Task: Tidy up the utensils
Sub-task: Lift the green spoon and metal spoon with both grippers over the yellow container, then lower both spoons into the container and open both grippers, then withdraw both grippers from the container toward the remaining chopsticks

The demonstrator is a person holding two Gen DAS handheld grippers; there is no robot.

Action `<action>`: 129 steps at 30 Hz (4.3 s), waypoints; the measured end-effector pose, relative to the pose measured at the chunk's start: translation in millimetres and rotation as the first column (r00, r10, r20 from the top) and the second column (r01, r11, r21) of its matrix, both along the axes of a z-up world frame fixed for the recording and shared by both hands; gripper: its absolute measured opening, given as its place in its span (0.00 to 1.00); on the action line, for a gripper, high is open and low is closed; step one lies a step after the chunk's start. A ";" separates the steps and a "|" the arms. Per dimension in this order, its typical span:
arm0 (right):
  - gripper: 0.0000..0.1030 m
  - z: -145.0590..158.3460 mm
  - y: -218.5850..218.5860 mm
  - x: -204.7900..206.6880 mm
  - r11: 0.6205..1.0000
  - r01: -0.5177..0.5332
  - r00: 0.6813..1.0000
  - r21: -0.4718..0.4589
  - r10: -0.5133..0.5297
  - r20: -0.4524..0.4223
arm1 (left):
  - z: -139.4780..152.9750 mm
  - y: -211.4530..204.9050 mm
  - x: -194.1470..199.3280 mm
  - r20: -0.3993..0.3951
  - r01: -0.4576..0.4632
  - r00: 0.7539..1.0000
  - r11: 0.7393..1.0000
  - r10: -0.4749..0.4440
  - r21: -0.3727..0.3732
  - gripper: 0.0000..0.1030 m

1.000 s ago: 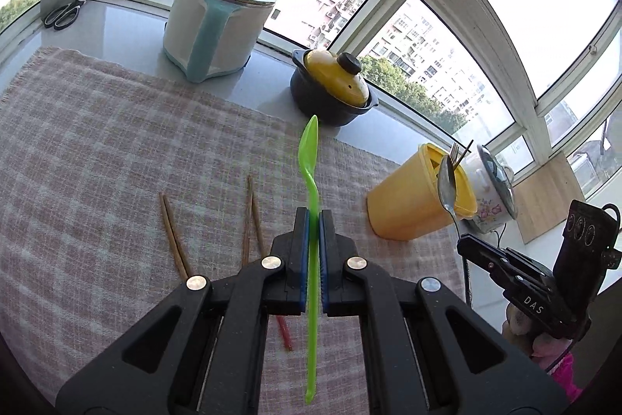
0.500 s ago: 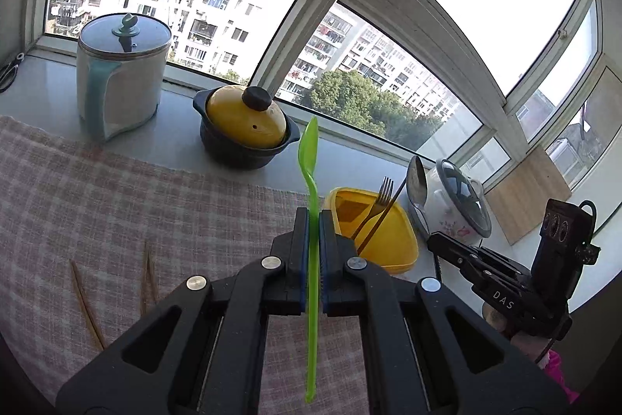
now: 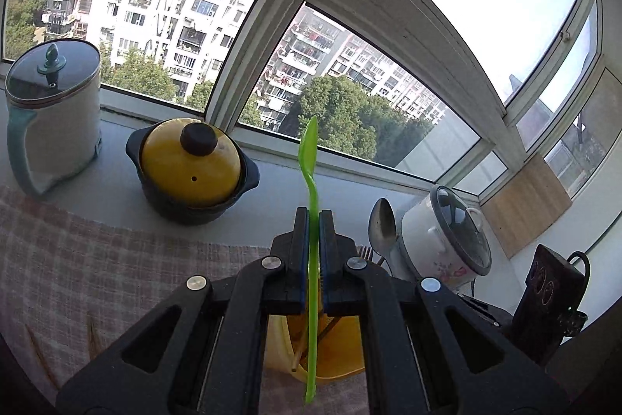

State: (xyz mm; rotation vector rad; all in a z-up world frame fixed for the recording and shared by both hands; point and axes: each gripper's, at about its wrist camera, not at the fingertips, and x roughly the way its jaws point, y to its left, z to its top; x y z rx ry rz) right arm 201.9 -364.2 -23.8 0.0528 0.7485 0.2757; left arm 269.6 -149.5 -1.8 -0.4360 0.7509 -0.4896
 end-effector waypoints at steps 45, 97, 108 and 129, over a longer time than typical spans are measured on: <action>0.03 -38.3 -14.3 16.8 0.993 0.034 0.999 0.113 -0.033 -0.005 | -45.4 -58.3 8.4 0.054 0.144 0.987 0.984 -0.151 0.109 0.02; 0.50 -16.7 3.8 -62.6 0.996 0.073 0.997 0.047 -0.073 0.003 | -36.2 5.9 -107.3 0.004 0.116 0.993 0.974 -0.119 0.197 0.10; 0.85 -9.6 16.7 -89.8 0.994 0.108 0.994 0.024 -0.108 0.011 | -50.8 45.7 -132.3 -0.036 0.084 0.996 0.969 -0.077 0.233 0.30; 1.00 -13.7 78.2 -107.5 0.990 0.118 0.993 -0.084 -0.116 0.029 | -82.6 126.8 -151.2 -0.119 -0.026 0.991 0.958 0.062 0.285 0.49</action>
